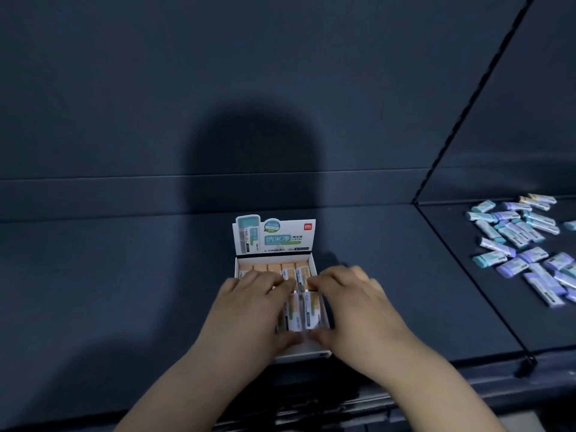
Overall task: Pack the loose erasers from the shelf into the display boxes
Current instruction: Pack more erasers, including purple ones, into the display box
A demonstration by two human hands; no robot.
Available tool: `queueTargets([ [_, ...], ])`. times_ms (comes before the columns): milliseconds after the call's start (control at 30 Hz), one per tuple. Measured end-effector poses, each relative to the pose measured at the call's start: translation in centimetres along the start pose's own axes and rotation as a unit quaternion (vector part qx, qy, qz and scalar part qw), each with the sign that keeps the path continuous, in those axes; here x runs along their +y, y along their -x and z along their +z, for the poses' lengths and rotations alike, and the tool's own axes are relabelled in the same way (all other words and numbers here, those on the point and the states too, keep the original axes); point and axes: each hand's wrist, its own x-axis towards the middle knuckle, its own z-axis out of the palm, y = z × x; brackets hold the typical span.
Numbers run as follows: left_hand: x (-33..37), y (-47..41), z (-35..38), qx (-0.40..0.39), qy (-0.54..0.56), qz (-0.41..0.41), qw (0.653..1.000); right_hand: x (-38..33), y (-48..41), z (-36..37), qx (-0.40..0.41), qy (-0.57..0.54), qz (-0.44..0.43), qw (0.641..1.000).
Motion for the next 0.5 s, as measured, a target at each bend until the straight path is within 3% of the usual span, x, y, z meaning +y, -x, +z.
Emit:
queueTargets([
  [200,0.4,-0.6,1.0,-0.003,0.028,-0.015,0.999,-0.5,-1.2,0.5,-0.033,0.072,0.023,0.997],
  [500,0.1,-0.6,1.8,-0.015,0.045,-0.02,0.999,-0.8,-0.9,0.8,-0.071,0.087,0.035,0.993],
])
